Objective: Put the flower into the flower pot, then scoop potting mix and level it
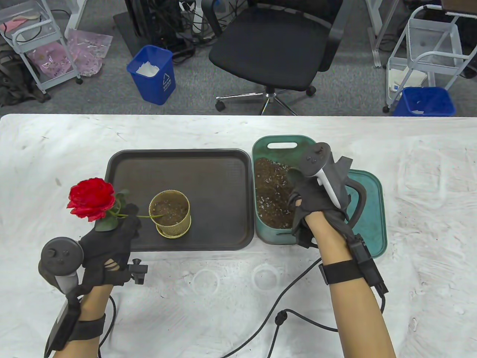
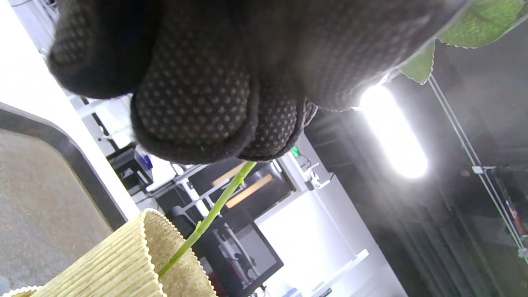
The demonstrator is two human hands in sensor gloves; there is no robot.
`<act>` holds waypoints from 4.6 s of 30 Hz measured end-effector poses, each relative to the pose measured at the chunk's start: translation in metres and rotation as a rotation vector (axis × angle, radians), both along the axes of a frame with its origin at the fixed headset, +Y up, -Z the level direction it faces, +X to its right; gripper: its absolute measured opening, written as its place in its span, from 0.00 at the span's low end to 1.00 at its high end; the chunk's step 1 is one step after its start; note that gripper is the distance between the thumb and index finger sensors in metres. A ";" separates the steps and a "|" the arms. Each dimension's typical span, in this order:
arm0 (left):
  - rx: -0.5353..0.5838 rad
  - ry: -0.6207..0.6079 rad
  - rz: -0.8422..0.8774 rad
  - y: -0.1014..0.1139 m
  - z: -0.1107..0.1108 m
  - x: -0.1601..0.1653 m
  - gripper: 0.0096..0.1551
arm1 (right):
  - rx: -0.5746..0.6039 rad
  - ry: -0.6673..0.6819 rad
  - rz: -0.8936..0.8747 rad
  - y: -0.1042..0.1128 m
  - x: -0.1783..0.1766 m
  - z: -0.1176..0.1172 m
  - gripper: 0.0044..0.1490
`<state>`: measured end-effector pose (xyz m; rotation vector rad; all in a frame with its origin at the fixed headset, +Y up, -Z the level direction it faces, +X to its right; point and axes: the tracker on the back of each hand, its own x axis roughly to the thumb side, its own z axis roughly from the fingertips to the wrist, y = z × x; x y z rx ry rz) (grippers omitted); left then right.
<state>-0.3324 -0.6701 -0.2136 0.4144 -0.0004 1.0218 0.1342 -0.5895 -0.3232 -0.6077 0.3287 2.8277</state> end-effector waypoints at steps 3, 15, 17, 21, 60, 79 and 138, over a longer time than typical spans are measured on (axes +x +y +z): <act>0.001 -0.005 -0.004 0.000 -0.001 0.001 0.23 | -0.101 -0.014 0.046 -0.014 -0.003 -0.009 0.33; -0.001 -0.002 0.001 0.001 0.000 0.000 0.23 | -0.191 -0.069 -0.086 -0.041 0.000 -0.022 0.33; -0.001 -0.001 0.001 0.001 0.000 0.000 0.23 | -0.200 -0.080 -0.161 -0.044 0.005 -0.022 0.33; -0.002 -0.001 0.001 0.001 0.000 0.000 0.23 | -0.218 -0.107 -0.339 -0.053 0.015 -0.023 0.34; -0.005 0.001 0.008 0.002 -0.001 -0.002 0.23 | 0.029 -0.229 -1.052 -0.027 0.050 0.017 0.34; -0.003 -0.014 0.009 0.002 -0.002 0.000 0.23 | -0.057 0.182 -1.107 -0.004 -0.058 0.046 0.33; 0.000 -0.022 0.000 0.003 -0.003 0.002 0.23 | 0.425 -0.009 -0.273 0.028 -0.001 0.040 0.33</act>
